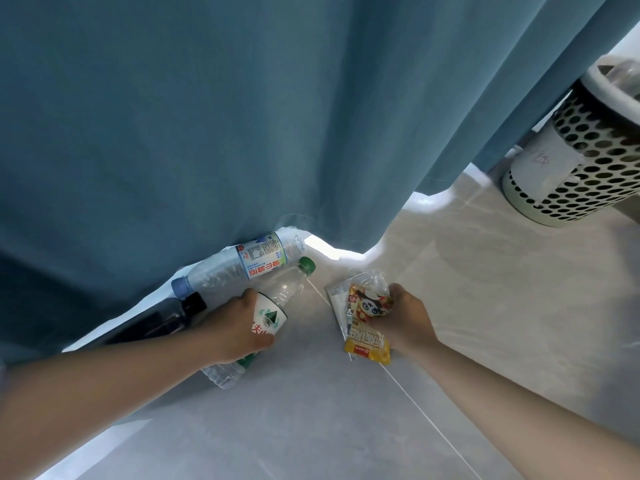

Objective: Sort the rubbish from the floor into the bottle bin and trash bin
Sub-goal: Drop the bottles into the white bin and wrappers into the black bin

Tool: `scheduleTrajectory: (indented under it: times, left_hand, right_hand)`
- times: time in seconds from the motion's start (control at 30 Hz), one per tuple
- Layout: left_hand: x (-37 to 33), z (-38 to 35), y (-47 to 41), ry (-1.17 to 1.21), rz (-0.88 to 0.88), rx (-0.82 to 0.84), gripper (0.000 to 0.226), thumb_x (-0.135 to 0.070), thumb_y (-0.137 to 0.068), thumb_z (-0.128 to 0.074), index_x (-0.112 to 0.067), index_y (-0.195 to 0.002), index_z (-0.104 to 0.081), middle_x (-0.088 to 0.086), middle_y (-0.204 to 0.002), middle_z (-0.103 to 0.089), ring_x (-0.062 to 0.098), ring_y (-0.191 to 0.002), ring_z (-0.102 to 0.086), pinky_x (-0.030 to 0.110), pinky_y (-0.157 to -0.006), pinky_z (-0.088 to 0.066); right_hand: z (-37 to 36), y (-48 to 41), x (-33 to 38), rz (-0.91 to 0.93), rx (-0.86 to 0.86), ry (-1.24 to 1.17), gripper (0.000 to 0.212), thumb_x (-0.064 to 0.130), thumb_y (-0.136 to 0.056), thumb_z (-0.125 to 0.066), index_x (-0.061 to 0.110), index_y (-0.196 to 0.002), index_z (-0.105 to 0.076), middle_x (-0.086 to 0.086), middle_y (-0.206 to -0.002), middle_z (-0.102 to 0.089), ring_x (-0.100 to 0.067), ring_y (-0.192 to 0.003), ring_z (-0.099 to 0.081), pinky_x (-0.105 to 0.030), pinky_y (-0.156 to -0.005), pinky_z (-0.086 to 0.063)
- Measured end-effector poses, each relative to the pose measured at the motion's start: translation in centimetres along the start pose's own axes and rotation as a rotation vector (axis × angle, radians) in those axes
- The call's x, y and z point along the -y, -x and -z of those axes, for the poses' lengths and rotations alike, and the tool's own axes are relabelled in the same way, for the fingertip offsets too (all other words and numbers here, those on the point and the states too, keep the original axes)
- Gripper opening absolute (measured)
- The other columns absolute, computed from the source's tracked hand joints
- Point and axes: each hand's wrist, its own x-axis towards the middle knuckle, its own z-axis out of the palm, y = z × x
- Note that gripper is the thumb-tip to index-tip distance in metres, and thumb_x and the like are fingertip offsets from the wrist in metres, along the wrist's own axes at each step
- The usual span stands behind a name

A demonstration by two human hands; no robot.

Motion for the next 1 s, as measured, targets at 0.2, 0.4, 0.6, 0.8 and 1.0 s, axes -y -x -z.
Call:
scheduleTrajectory:
  times: [0.2,0.4,0.6,0.8,1.0]
  left_hand:
    - [-3.8,2.5,0.4,0.188,-0.049,0.107,0.057,-0.052,-0.063,-0.063,-0.022,-0.103,-0.035,0.003,-0.104,-0.061,0.019,-0.087,-0.058,0.035,-0.082,-0.053]
    - [-10.7,9.0,3.8,0.324,-0.013,0.161,0.068,-0.054,-0.06,-0.066,-0.023,-0.112,-0.036,-0.002,-0.105,-0.06,0.021,-0.093,-0.061,0.035,-0.082,-0.054]
    - [-19.4,16.6,10.3,0.516,0.038,0.219,0.068,-0.054,-0.053,-0.066,-0.022,-0.109,-0.045,-0.002,-0.099,-0.063,0.021,-0.092,-0.063,0.036,-0.08,-0.055]
    - [-28.2,27.1,17.7,0.54,0.027,0.278,0.067,-0.057,-0.046,-0.064,-0.017,-0.099,-0.053,0.004,-0.09,-0.067,0.024,-0.083,-0.066,0.04,-0.074,-0.057]
    - [-38.4,39.6,28.0,0.529,-0.012,0.284,0.045,-0.034,-0.074,-0.073,-0.021,-0.106,-0.045,-0.004,-0.09,-0.059,0.014,-0.08,-0.057,0.021,-0.058,-0.042]
  right_hand:
    - [4.2,2.0,0.9,-0.075,-0.017,-0.081,0.028,0.018,-0.069,-0.075,0.013,-0.086,-0.053,0.005,-0.075,-0.062,-0.014,-0.071,-0.061,-0.035,-0.063,-0.055]
    - [12.4,5.7,3.2,-0.273,-0.114,-0.284,0.03,0.013,-0.066,-0.075,0.014,-0.076,-0.046,-0.001,-0.068,-0.059,-0.023,-0.062,-0.058,-0.034,-0.051,-0.045]
    - [23.5,11.1,5.8,-0.489,-0.21,-0.512,0.029,0.007,-0.066,-0.078,0.012,-0.087,-0.058,-0.002,-0.079,-0.067,-0.022,-0.073,-0.064,-0.032,-0.057,-0.051]
    - [37.2,19.2,10.3,-0.572,-0.312,-0.669,0.028,0.007,-0.07,-0.079,0.014,-0.088,-0.059,-0.002,-0.083,-0.069,-0.02,-0.076,-0.066,-0.036,-0.063,-0.055]
    - [52.0,27.9,14.8,-0.589,-0.429,-0.658,0.02,0.011,-0.075,-0.073,0.013,-0.089,-0.06,-0.001,-0.079,-0.065,-0.012,-0.07,-0.061,-0.022,-0.051,-0.039]
